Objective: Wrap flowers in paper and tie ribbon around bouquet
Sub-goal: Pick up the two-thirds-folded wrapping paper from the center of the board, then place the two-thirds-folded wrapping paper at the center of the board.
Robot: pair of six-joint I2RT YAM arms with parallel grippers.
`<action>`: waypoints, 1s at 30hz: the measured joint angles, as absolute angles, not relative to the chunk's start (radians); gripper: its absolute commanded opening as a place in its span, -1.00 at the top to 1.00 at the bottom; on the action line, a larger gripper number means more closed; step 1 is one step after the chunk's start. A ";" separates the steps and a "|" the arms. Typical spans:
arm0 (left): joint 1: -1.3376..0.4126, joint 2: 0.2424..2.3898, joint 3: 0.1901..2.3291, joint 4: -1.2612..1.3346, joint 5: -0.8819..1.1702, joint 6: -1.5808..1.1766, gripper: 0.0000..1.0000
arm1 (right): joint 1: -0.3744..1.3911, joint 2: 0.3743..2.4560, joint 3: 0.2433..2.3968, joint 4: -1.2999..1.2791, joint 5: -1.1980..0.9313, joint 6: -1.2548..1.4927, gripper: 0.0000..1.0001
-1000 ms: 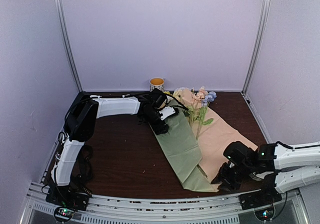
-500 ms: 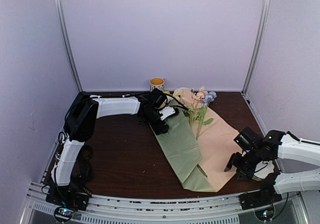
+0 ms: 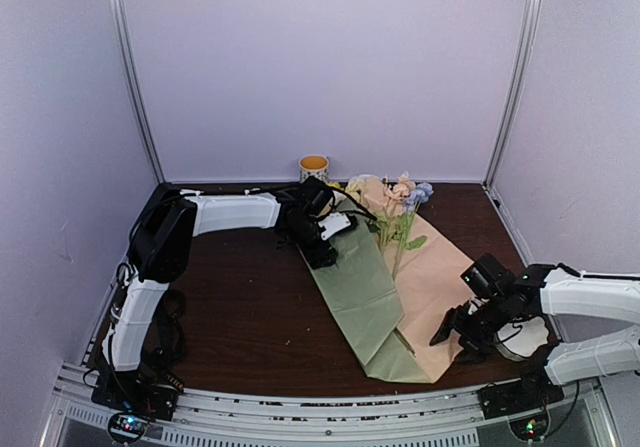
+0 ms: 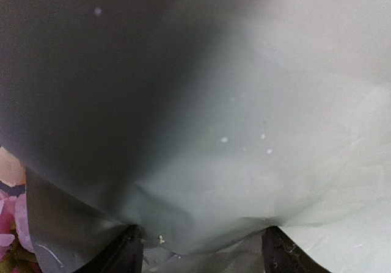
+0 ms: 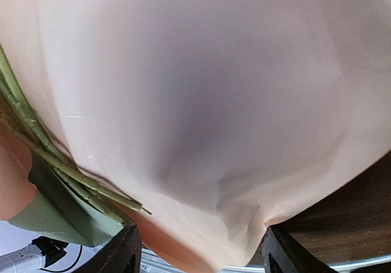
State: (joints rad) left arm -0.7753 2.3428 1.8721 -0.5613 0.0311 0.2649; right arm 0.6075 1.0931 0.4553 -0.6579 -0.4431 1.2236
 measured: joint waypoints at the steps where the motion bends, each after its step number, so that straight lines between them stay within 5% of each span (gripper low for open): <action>1: -0.775 2.343 1.872 -0.561 0.031 0.265 -0.43 | 0.606 1.093 0.450 -0.632 -0.455 1.224 -0.39; 30: -0.775 2.343 1.872 -0.562 0.031 0.269 -0.43 | 0.464 1.204 0.599 -0.498 -0.278 0.776 -0.49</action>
State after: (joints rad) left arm -0.7750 2.3428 1.8725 -0.5621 0.0307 0.2691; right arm 0.4644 1.2041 0.5991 -0.4976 -0.2775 0.7765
